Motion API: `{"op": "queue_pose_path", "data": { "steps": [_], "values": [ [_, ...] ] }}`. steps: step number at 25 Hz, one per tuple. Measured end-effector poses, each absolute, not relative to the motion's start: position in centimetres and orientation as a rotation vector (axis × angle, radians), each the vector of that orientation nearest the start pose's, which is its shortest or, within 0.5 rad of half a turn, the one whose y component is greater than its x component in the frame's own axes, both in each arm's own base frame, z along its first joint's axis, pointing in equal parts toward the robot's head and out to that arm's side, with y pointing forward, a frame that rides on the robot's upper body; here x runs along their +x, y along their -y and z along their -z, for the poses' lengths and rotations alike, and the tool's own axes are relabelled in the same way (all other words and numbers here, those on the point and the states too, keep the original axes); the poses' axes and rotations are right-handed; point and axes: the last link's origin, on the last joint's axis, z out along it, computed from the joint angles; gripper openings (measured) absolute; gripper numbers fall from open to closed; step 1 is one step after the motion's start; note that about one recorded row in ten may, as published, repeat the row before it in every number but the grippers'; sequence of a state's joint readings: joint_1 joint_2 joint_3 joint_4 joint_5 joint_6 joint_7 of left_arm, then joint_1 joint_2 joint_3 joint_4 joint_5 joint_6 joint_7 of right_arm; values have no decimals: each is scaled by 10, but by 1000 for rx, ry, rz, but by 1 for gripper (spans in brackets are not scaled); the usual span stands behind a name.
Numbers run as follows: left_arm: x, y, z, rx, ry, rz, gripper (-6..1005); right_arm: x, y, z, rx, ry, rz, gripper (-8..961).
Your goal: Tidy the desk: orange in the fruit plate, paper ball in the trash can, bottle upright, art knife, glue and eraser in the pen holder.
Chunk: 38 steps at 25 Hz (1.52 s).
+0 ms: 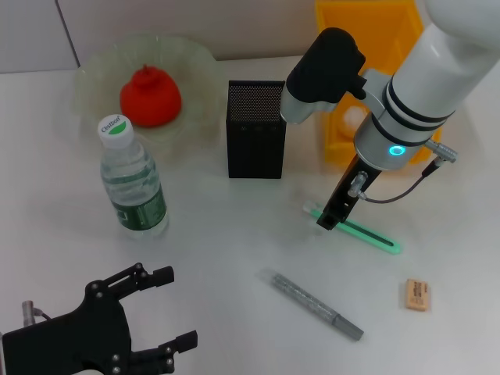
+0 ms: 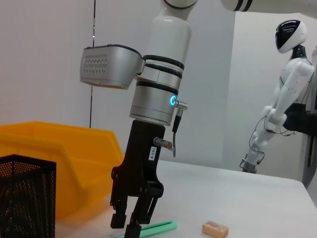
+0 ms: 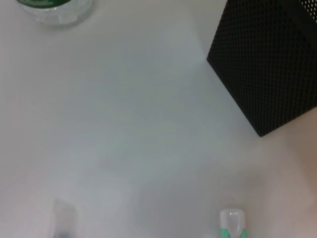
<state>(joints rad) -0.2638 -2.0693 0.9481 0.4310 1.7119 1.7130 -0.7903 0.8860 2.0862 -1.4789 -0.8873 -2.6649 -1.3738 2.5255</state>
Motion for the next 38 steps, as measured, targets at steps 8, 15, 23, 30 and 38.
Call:
{"op": "queue_pose_path", "data": {
  "steps": [8,15,23,30,38],
  "values": [
    [-299,-217,38,-2736,269,953,859,175,-389,56,-2627,-772,763,398],
    [-299,-217,38,-2736,269,955,859,177,-388,58,-2627,-780,779,394],
    [-299,-217,38,-2736,269,955,859,178,-388,59,-2628,-782,781,362],
    [-299,-217,38,-2736,270,955,859,180,-389,61,-2630,-786,799,232],
    [-299,-217,38,-2736,272,958,859,171,-387,55,-2650,-782,772,164]
  ]
}}
